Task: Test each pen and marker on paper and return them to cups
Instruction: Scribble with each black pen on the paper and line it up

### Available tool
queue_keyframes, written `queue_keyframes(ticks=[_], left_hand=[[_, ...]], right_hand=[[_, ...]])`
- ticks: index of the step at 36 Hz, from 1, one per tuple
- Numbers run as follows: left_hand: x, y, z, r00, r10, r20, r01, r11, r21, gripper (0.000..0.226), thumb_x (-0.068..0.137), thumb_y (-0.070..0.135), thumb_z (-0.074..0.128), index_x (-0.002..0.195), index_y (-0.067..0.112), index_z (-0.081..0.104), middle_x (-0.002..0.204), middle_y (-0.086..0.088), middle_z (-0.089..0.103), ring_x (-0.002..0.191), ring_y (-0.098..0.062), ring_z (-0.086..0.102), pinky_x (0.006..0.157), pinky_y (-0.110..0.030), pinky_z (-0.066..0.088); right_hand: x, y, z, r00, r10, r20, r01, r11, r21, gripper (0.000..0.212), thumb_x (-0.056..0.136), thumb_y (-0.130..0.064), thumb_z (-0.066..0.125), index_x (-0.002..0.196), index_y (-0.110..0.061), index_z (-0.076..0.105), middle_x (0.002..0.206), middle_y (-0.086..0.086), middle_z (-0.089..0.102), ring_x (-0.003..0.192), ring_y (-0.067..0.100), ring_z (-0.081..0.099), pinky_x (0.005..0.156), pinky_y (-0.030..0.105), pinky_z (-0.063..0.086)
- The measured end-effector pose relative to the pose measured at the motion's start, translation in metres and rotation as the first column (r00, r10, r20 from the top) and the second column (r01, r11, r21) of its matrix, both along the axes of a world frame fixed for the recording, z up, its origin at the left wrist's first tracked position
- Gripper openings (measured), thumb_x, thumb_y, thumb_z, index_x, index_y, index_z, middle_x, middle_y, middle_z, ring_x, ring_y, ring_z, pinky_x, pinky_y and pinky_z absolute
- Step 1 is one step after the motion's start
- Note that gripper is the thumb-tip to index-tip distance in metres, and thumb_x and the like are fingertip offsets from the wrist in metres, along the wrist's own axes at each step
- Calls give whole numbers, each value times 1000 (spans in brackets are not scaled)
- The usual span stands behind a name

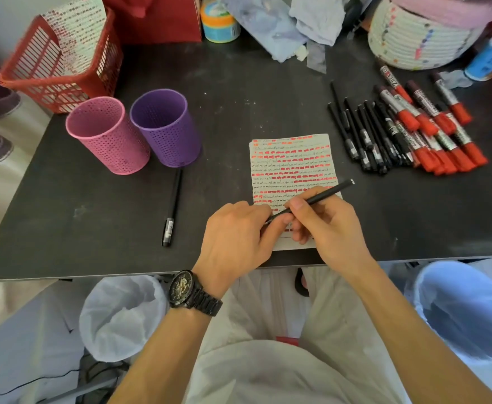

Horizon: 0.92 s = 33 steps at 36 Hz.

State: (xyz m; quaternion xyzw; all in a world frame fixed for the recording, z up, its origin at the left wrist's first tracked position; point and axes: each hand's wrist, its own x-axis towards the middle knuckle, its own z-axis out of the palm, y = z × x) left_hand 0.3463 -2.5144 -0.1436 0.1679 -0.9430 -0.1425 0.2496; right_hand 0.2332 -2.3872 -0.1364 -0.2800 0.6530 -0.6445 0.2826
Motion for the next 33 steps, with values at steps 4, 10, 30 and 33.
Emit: queue_keyframes(ticks=[4, 10, 30, 33], left_hand=[[-1, -2, 1, 999, -35, 13, 35, 999, 37, 49, 100, 53, 44, 68, 16, 46, 65, 9, 38, 61, -16, 36, 57, -35, 35], [11, -1, 6, 1000, 5, -7, -3, 957, 290, 25, 88, 40, 60, 84, 24, 41, 92, 7, 60, 86, -15, 50, 77, -32, 37], [39, 12, -2, 996, 11, 89, -36, 958, 284, 31, 85, 35, 59, 106, 35, 38, 136, 11, 60, 138, -11, 47, 119, -39, 29], [37, 13, -2, 996, 29, 79, -50, 958, 282, 28, 87, 37, 55, 106, 38, 35, 136, 10, 61, 138, -10, 47, 119, -39, 30]], right_hand=[[0, 1, 1, 998, -30, 51, 35, 995, -92, 20, 97, -20, 59, 91, -2, 66, 61, 3, 62, 51, 17, 58, 50, 26, 49], [-4, 0, 3, 949, -157, 272, 217, 953, -210, 23, 98, -26, 52, 89, -5, 57, 60, 9, 62, 46, 22, 55, 44, 28, 46], [17, -9, 17, 977, -191, -95, 185, 980, -70, 28, 93, -40, 64, 76, -18, 61, 55, 10, 62, 41, 23, 58, 45, 28, 46], [17, -16, 16, 971, -184, -154, 184, 983, -17, 33, 93, -42, 68, 67, -24, 58, 49, 2, 59, 39, 16, 55, 45, 25, 44]])
